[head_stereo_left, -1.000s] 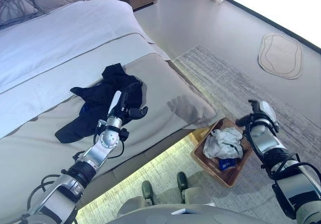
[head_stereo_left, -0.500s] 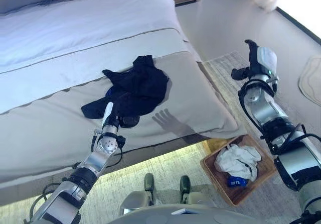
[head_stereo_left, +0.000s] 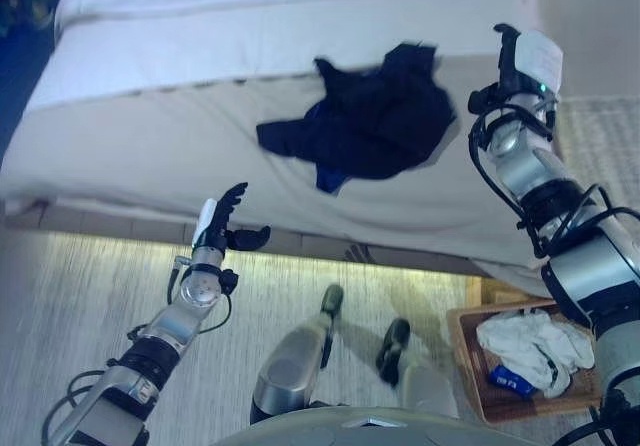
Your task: Pick up the clothes from the bed and place them into the basket
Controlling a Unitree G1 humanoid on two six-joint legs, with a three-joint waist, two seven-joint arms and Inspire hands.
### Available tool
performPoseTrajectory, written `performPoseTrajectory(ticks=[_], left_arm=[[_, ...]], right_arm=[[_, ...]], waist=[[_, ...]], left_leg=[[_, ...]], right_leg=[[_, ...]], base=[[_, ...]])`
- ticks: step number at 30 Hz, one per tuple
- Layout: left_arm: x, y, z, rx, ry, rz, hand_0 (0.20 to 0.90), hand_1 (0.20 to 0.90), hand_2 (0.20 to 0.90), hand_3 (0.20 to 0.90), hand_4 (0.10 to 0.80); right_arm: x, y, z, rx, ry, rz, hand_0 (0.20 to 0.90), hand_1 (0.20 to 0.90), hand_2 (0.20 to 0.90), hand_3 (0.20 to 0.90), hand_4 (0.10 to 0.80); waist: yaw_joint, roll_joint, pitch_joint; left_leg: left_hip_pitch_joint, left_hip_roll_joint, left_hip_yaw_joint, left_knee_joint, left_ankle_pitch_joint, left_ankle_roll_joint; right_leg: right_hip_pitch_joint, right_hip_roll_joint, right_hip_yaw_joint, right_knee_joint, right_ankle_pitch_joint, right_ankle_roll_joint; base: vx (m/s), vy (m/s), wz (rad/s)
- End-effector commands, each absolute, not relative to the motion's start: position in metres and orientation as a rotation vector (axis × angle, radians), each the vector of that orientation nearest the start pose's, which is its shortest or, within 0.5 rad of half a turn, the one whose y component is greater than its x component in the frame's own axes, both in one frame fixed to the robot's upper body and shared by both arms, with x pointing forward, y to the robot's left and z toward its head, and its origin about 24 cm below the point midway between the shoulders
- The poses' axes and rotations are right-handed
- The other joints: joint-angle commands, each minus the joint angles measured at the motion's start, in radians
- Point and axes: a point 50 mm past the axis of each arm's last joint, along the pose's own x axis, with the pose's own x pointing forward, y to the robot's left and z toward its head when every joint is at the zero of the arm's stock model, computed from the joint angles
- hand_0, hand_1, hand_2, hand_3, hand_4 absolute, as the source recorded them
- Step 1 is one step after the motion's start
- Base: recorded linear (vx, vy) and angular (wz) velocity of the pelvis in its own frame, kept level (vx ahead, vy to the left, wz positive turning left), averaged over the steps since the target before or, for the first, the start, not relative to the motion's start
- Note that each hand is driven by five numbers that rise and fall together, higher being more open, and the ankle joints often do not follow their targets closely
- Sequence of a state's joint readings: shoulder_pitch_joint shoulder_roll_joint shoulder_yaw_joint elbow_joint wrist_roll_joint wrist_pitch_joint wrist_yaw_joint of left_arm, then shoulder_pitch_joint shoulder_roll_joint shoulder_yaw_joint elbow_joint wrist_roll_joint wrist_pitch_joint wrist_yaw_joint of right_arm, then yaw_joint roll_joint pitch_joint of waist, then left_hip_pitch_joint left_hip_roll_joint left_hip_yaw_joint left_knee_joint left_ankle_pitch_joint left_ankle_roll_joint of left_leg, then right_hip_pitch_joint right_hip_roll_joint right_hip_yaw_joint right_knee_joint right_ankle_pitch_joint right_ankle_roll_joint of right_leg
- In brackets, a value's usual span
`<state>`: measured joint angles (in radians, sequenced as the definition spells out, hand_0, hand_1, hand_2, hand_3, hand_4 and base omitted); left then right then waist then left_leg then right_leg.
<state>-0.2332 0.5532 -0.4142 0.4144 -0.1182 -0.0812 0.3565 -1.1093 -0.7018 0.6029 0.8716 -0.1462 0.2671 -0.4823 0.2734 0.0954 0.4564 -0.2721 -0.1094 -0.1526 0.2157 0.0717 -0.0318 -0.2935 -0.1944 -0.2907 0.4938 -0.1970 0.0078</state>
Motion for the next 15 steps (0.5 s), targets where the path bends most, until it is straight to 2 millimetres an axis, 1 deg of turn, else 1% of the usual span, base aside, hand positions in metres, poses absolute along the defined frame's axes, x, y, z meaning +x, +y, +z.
performPoseTrajectory(ticks=[1, 2, 3, 6, 8, 9, 11, 13, 15], left_arm=[[0.286, 0.219, 0.073, 0.509, -0.192, 0.124, 0.900, 0.900, 0.900, 0.900, 0.800], [0.285, 0.218, 0.073, 0.506, -0.207, 0.124, 0.900, 0.900, 0.900, 0.900, 0.800], [0.283, 0.217, 0.077, 0.498, -0.231, 0.126, 0.900, 0.900, 0.900, 0.900, 0.800], [0.279, 0.213, 0.084, 0.470, -0.280, 0.121, 0.900, 0.900, 0.900, 0.900, 0.800], [0.277, 0.210, 0.087, 0.462, -0.301, 0.108, 0.900, 0.900, 0.900, 0.900, 0.800], [0.274, 0.207, 0.090, 0.453, -0.325, 0.094, 0.900, 0.900, 0.900, 0.900, 0.800], [0.273, 0.204, 0.093, 0.442, -0.346, 0.092, 0.900, 0.900, 0.900, 0.900, 0.800], [0.271, 0.203, 0.097, 0.428, -0.370, 0.101, 0.900, 0.900, 0.900, 0.900, 0.800], [0.269, 0.203, 0.099, 0.423, -0.384, 0.106, 0.900, 0.900, 0.900, 0.900, 0.800]], right_arm=[[0.391, -0.241, 0.305, -1.170, -0.428, -0.711, 0.900, 0.900, 0.900, 0.900, 0.800], [0.391, -0.241, 0.308, -1.176, -0.425, -0.719, 0.900, 0.900, 0.900, 0.900, 0.800], [0.391, -0.241, 0.315, -1.183, -0.420, -0.728, 0.900, 0.900, 0.900, 0.900, 0.800], [0.389, -0.247, 0.322, -1.176, -0.384, -0.757, 0.900, 0.900, 0.900, 0.900, 0.800], [0.389, -0.251, 0.323, -1.172, -0.367, -0.776, 0.900, 0.900, 0.900, 0.900, 0.800], [0.389, -0.255, 0.325, -1.171, -0.342, -0.793, 0.900, 0.900, 0.900, 0.900, 0.800], [0.389, -0.259, 0.326, -1.183, -0.326, -0.806, 0.900, 0.900, 0.900, 0.900, 0.800], [0.388, -0.263, 0.330, -1.232, -0.306, -0.828, 0.900, 0.900, 0.900, 0.900, 0.800], [0.387, -0.272, 0.328, -1.253, -0.259, -0.861, 0.900, 0.900, 0.900, 0.900, 0.800]], waist=[[0.036, -0.040, -0.007], [0.045, -0.040, 0.008], [0.055, -0.034, 0.028], [0.073, -0.018, 0.063], [0.079, -0.011, 0.064], [0.086, -0.001, 0.064], [0.092, 0.006, 0.064], [0.100, 0.016, 0.064], [0.103, 0.026, 0.064]], left_leg=[[-0.105, -0.050, 0.038, 0.280, -0.194, 0.060], [-0.118, -0.055, 0.040, 0.319, -0.230, 0.060], [-0.158, -0.062, 0.048, 0.368, -0.246, 0.063], [-0.235, -0.075, 0.059, 0.455, -0.270, 0.079], [-0.282, -0.084, 0.059, 0.491, -0.276, 0.083], [-0.337, -0.092, 0.055, 0.534, -0.284, 0.090], [-0.389, -0.098, 0.052, 0.571, -0.291, 0.099], [-0.452, -0.105, 0.048, 0.626, -0.304, 0.109], [-0.507, -0.115, 0.048, 0.676, -0.316, 0.114]], right_leg=[[0.012, -0.013, -0.041, 0.117, -0.017, -0.031], [-0.002, -0.021, -0.034, 0.163, -0.050, -0.024], [-0.037, -0.034, -0.035, 0.216, -0.070, -0.029], [-0.114, -0.048, -0.038, 0.323, -0.106, -0.042], [-0.159, -0.048, -0.040, 0.355, -0.114, -0.047], [-0.215, -0.048, -0.037, 0.398, -0.123, -0.051], [-0.272, -0.048, -0.033, 0.442, -0.137, -0.057], [-0.337, -0.046, -0.029, 0.492, -0.155, -0.068], [-0.391, -0.042, -0.023, 0.528, -0.165, -0.072]], base=[[0.105, 0.009, 0.27], [0.095, 0.008, 0.29], [0.093, 0.001, 0.36], [0.019, 0.024, 0.40], [-0.013, 0.009, 0.20], [-0.036, 0.019, 0.16], [-0.040, 0.023, 0.19], [-0.009, 0.013, 0.10], [-0.006, -0.018, 0.02]])
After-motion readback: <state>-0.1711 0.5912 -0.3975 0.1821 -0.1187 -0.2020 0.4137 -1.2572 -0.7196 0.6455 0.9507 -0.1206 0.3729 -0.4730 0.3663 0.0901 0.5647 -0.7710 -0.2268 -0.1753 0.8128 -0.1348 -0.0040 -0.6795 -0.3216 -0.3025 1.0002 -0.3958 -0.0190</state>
